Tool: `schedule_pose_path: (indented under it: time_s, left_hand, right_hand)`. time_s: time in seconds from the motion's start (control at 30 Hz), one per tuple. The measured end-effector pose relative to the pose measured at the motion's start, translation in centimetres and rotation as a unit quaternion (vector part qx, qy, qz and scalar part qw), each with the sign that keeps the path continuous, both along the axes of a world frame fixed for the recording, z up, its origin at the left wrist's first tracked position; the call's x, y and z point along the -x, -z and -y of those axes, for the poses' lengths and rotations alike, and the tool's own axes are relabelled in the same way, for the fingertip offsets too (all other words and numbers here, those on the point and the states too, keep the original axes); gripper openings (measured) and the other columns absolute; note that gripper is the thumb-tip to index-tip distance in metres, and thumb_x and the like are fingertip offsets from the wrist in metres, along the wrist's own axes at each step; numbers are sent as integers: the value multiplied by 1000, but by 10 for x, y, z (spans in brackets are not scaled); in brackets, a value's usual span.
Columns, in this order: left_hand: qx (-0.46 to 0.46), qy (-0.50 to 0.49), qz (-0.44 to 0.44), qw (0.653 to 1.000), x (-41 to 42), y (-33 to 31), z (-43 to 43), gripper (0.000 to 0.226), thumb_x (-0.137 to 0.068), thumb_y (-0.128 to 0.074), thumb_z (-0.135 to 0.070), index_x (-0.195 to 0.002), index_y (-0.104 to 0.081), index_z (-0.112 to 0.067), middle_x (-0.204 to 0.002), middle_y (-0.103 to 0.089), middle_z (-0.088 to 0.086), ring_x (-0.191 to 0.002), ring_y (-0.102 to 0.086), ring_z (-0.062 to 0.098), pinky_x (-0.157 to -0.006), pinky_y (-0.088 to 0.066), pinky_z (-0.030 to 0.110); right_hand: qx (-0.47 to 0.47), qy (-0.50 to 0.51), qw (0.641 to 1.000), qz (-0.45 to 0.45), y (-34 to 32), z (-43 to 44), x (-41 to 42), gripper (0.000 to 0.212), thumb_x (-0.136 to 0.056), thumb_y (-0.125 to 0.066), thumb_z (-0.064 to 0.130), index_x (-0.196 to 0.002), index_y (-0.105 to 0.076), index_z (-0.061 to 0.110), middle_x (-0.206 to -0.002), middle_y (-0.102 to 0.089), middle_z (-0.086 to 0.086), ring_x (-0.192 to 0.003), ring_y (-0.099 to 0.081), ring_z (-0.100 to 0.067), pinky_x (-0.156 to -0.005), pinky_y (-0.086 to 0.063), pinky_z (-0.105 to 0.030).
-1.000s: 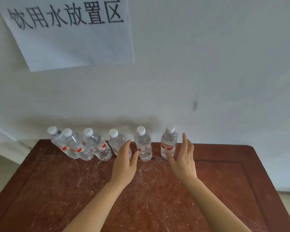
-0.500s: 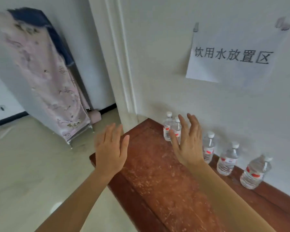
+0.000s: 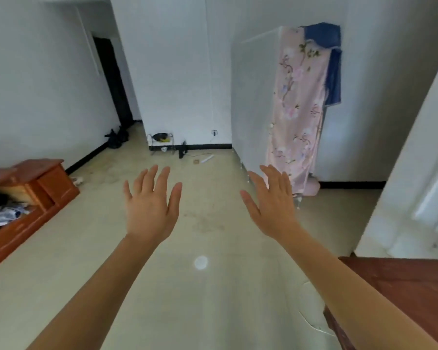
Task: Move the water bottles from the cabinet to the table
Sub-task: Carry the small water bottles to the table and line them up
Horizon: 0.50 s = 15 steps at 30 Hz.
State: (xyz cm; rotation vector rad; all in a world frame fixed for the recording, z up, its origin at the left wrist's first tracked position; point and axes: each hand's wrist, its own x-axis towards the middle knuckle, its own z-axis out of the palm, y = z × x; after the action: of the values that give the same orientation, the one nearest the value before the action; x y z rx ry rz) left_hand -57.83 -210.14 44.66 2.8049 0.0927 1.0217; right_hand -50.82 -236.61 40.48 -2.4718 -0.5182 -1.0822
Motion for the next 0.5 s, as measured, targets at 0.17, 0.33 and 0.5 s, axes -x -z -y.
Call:
schedule_pose_path:
  time_s: [0.17,0.33,0.5]
  left_hand:
    - [16,-109,23,994,-14,4,-110,59,-104,-28,-51,-145,-48,-14,-151,-47,16,-141,-39,38,-115,-25,64]
    - [-1,-170,16,985,-68,17,-185,61,-104,-26,-54,-147,-46,-17,-156,-39,17,-145,-33,39,-116,-21,65]
    - [-37,-238,-24,970,-154,18,-250,70,-102,-13,-63,-155,-34,-24,-164,-22,15,-152,-18,37,-119,-12,65]
  right_hand:
    - [33,-99,994,23,-5,-127,-66,48,-105,-44,45,-139,-57,15,-143,-51,-16,-138,-46,-36,-119,-27,-58]
    - [56,-144,988,9,3,-209,-151,56,-105,-39,50,-148,-49,16,-149,-47,-17,-143,-40,-36,-121,-23,-57]
    - [87,-181,979,15,7,-282,-261,66,-105,-31,58,-157,-37,18,-163,-28,-22,-152,-23,-40,-123,-15,-61]
